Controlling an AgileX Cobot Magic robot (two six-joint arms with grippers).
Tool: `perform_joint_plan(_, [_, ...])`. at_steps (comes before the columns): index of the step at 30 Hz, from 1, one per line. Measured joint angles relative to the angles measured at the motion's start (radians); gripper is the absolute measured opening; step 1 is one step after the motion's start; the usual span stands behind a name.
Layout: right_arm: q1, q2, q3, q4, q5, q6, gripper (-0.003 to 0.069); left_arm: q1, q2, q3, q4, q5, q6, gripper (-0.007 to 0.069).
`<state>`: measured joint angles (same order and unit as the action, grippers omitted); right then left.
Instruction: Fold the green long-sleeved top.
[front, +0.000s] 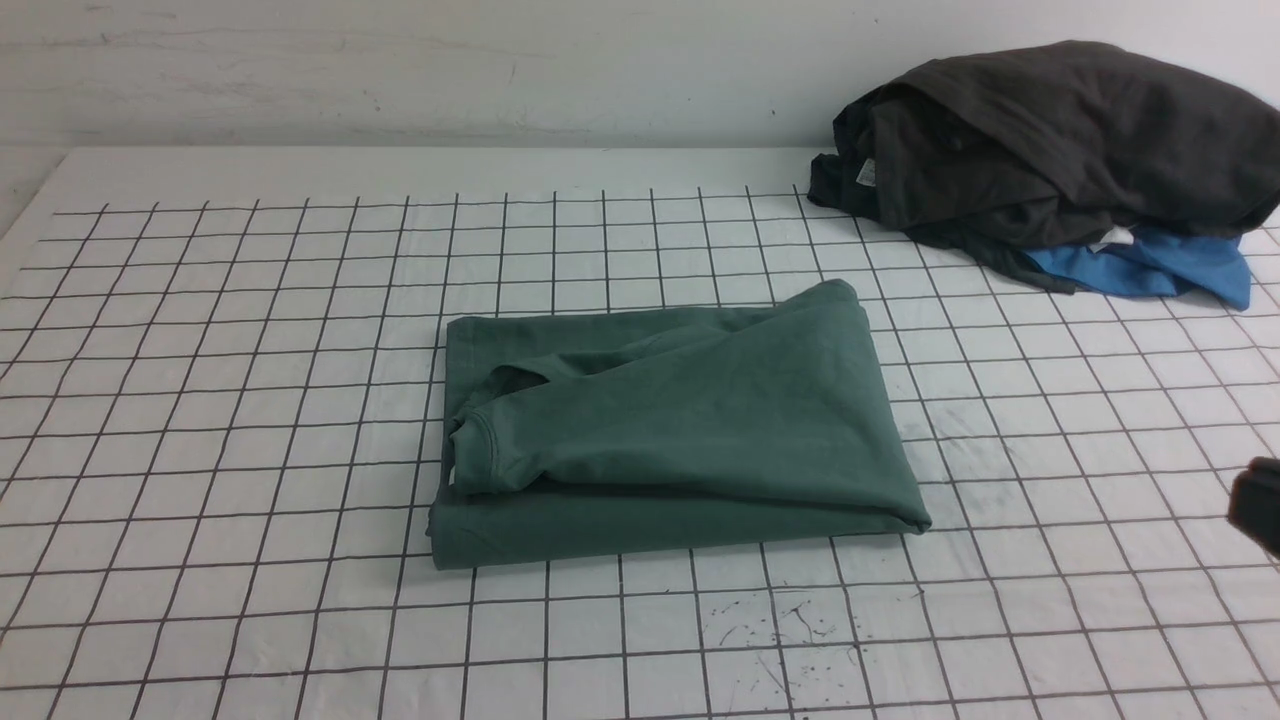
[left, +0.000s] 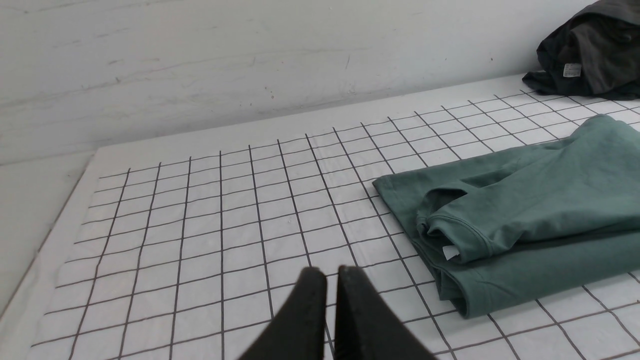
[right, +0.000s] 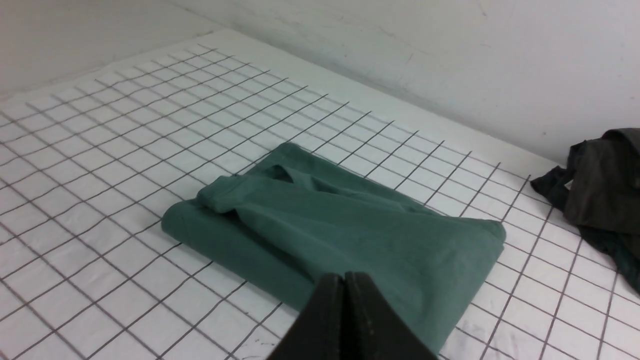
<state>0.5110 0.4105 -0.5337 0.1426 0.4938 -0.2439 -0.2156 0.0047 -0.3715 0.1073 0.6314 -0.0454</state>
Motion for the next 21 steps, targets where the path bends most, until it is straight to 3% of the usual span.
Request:
perform_joint_plan(3, [-0.068, -0.061, 0.073, -0.011, -0.068, 0.042, -0.0015, 0.0, 0.0, 0.0, 0.0, 0.0, 0.0, 0.0015])
perform_joint_plan(7, [-0.283, -0.208, 0.241, -0.091, -0.139, 0.205, -0.0015, 0.0, 0.0, 0.0, 0.0, 0.0, 0.0, 0.0015])
perform_joint_plan(12, [-0.481, -0.363, 0.415, -0.193, -0.128, 0.36, -0.0015, 0.0, 0.0, 0.0, 0.0, 0.0, 0.0, 0.0015])
perform_joint_plan(15, [-0.523, -0.414, 0.484, -0.212, -0.103, 0.376, -0.0015, 0.0, 0.0, 0.0, 0.0, 0.0, 0.0, 0.0015])
perform_joint_plan(21, [-0.514, -0.42, 0.55, -0.254, -0.092, 0.392, -0.0015, 0.0, 0.0, 0.001, 0.001, -0.001, 0.0, 0.0015])
